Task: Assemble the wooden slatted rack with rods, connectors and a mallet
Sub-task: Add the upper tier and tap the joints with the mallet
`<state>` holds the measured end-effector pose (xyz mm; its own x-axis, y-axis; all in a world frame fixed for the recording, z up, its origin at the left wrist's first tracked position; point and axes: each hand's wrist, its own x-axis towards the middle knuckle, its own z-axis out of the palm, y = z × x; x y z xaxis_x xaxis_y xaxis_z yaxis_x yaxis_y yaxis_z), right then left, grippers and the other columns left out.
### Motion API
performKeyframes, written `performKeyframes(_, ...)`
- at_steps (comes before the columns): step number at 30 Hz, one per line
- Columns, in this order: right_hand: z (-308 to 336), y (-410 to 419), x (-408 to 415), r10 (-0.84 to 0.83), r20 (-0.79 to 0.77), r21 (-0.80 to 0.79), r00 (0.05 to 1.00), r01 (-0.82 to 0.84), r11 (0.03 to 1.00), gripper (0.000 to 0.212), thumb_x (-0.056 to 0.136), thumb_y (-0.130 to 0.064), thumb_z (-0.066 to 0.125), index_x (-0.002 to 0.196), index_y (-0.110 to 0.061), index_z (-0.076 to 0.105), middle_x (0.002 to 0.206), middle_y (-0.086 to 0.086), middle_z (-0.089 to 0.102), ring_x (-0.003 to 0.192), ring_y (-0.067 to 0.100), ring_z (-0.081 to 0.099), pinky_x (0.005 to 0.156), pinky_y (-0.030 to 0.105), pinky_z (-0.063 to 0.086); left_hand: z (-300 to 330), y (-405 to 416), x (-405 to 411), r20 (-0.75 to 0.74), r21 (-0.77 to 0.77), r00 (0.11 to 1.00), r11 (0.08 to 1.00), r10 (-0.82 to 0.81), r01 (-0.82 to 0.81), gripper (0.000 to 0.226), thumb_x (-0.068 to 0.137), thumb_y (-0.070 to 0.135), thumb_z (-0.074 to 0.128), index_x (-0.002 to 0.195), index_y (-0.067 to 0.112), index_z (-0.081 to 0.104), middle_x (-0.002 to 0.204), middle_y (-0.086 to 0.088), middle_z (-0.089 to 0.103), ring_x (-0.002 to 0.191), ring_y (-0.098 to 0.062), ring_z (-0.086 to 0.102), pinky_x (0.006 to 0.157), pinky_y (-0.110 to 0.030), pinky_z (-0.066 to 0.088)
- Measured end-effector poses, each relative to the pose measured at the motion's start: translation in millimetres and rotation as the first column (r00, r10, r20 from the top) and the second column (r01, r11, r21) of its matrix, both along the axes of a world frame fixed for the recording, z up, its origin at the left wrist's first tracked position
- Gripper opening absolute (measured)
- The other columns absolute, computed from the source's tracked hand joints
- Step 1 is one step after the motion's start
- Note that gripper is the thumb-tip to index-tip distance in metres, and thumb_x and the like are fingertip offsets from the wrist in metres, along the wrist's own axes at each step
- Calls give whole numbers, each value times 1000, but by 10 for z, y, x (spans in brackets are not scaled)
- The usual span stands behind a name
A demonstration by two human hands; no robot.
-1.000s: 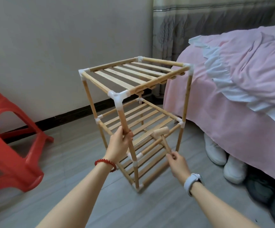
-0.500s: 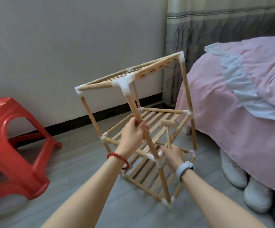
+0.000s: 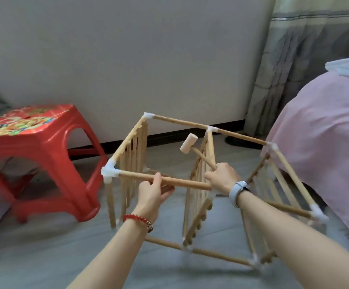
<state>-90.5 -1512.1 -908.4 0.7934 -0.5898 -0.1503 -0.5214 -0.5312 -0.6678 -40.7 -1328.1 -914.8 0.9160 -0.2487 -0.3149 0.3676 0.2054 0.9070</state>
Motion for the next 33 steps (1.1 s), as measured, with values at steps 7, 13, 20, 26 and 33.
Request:
performKeyframes(7,-327,474,251,171,-164,-224,971,-205,953,7,80,-21,50,75,-17,53,70,1,58,65,23,56,49,26,34,-577,671,-186,-151,83,988,996,36,-24,28,100,23,44,100,0,61,97,-15,70,89,-24,69,69,-28,57)
performKeyframes(13,-595,571,196,199,-159,-276,967,-236,932,5,83,-23,47,78,-23,48,70,0,57,69,25,55,53,29,36,-694,1220,-268,283,566,953,821,-108,-75,26,96,16,50,75,9,65,60,3,62,61,-21,59,52,-25,47)
performKeyframes(20,-698,590,151,193,-178,-445,965,-254,859,16,94,-29,37,88,-17,47,74,3,58,69,25,54,59,31,38,-977,1611,460,208,694,960,663,188,-280,36,96,36,45,114,7,57,118,-12,56,124,-36,46,102,-47,38)
performKeyframes(26,-678,636,227,236,-228,-517,945,-323,793,24,100,-36,32,94,-17,45,70,-2,53,64,20,52,53,29,35,-1062,1680,522,281,650,951,704,127,-286,33,100,28,36,98,5,61,93,-11,63,95,-35,59,77,-36,43)
performKeyframes(33,-704,617,154,186,-286,-547,940,-319,774,26,101,-38,29,101,-17,43,79,0,56,69,21,51,59,31,36,-1187,1588,507,308,740,950,615,51,-273,38,101,28,35,114,3,59,101,-16,62,100,-38,54,79,-39,41)
